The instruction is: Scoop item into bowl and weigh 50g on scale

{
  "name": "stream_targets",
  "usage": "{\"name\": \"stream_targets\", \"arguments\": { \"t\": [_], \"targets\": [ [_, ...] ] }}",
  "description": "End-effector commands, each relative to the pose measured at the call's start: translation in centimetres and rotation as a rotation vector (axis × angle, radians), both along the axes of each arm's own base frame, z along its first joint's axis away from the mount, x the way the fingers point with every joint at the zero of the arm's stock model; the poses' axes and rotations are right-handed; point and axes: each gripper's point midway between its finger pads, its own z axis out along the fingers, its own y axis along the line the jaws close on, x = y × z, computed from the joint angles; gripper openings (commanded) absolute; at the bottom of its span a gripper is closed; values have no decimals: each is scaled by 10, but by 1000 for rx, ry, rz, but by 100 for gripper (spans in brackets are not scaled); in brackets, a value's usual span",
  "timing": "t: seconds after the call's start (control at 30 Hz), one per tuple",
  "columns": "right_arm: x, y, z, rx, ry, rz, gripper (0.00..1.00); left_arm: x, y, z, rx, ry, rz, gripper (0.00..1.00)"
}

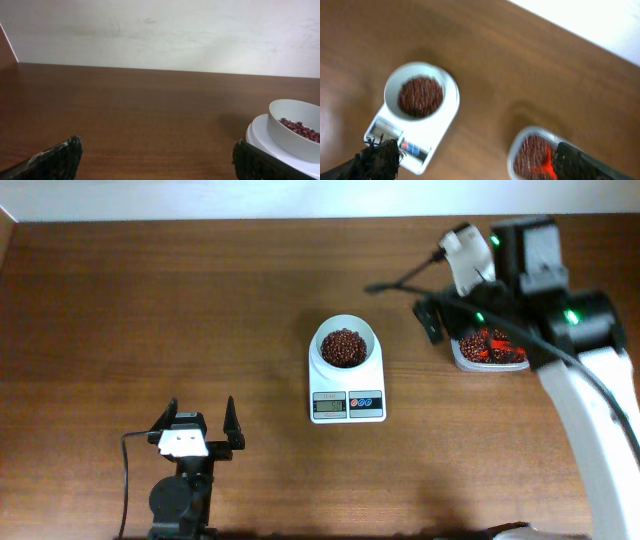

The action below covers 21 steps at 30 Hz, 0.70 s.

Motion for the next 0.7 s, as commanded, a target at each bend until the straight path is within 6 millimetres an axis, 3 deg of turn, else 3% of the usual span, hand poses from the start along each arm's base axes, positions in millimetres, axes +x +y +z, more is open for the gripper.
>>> {"name": "stream_targets", "arguments": {
  "t": [0.0,0.1,0.27,0.4,0.53,0.67],
  "targets": [
    [-47,-28,-25,-25,30,-48,99,0,3,0,-6,-2,14,99],
    [-81,-45,-62,-22,64,-97,99,0,3,0,-6,-2,14,99],
    [-117,-43,-133,-1,186,-76,99,0,3,0,-6,-2,14,99],
    [-114,-39,-186,21,135,-63,99,0,3,0,-6,-2,14,99],
    [-110,-35,-217,46,81,-50,99,0,3,0,-6,-2,14,99],
    [-107,-31,-216,69,62,-33,99,0,3,0,-6,-2,14,99]
  ]
}}
